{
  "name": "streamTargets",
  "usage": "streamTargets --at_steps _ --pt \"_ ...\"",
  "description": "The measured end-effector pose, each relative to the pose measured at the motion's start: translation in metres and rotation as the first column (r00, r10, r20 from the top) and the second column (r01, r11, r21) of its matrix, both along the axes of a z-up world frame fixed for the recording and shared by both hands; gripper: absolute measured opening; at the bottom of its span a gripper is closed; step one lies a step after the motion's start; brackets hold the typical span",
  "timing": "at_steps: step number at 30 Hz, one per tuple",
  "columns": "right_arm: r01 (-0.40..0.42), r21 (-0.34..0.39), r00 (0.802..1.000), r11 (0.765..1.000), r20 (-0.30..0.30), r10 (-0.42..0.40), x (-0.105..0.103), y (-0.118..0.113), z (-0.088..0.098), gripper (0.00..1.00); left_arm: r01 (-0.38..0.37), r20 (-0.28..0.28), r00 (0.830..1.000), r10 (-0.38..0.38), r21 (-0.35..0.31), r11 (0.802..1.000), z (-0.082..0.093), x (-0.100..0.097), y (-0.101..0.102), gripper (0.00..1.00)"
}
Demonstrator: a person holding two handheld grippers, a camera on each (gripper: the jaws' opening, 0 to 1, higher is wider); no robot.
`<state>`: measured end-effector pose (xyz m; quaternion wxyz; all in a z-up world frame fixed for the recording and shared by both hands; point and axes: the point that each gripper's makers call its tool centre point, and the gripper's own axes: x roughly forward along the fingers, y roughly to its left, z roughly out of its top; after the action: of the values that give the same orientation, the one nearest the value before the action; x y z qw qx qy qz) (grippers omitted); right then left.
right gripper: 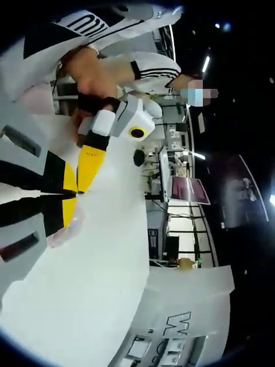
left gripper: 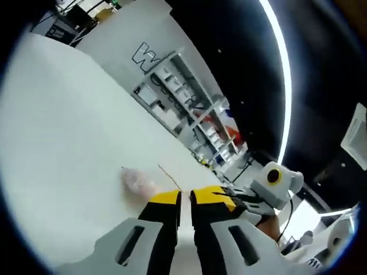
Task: Open the resealable bag by pulling the two sides of the seal apart until the entire bag opening is separated and visibly accessible.
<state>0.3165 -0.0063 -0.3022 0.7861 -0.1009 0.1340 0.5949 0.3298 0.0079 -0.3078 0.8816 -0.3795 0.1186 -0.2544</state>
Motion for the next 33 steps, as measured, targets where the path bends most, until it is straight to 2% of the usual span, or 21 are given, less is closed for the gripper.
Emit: streamTargets --at_steps 11,17,19,20,22,23,26,28,33 --pt "-0.001 0.001 1.0 1.0 -0.007 0.001 0.003 -0.001 -0.001 0.0 0.011 0.014 1.0 -0.011 0.025 1.0 0.002 0.0 -0.002 0.01" --pt "0.003 -0.004 1.0 1.0 -0.01 -0.003 0.003 -0.002 -0.001 0.0 0.003 -0.018 1.0 -0.001 0.113 0.994 -0.008 -0.002 0.002 0.0" --pt "0.005 0.002 1.0 1.0 -0.013 -0.004 0.004 -0.002 0.0 0.0 -0.003 -0.018 1.0 0.005 0.118 0.993 -0.01 -0.002 0.003 0.0" --pt "0.004 0.001 1.0 1.0 -0.013 -0.004 0.004 -0.001 -0.001 0.0 0.001 -0.015 1.0 0.001 0.112 0.994 -0.01 -0.002 0.002 0.0" --pt "0.004 -0.001 1.0 1.0 -0.014 -0.004 0.003 -0.001 -0.002 0.0 -0.003 -0.002 1.0 0.003 0.043 0.999 -0.003 -0.002 0.001 0.01" --pt "0.002 0.0 1.0 1.0 -0.014 -0.002 0.002 0.0 -0.002 0.0 -0.004 -0.005 1.0 0.004 0.033 0.999 -0.004 -0.002 0.003 0.01" --pt "0.001 0.001 1.0 1.0 -0.008 -0.001 0.001 0.0 -0.001 0.0 0.006 -0.004 1.0 -0.006 0.03 1.0 -0.001 -0.002 0.003 0.03" --pt "0.001 0.004 1.0 1.0 -0.004 -0.001 0.001 0.0 0.0 0.0 0.009 -0.011 1.0 -0.009 0.008 1.0 0.0 -0.002 0.003 0.1" --pt "0.0 0.001 1.0 1.0 0.003 0.0 0.0 0.0 0.0 0.0 0.011 -0.016 1.0 -0.011 -0.011 1.0 0.001 -0.002 0.003 0.11"
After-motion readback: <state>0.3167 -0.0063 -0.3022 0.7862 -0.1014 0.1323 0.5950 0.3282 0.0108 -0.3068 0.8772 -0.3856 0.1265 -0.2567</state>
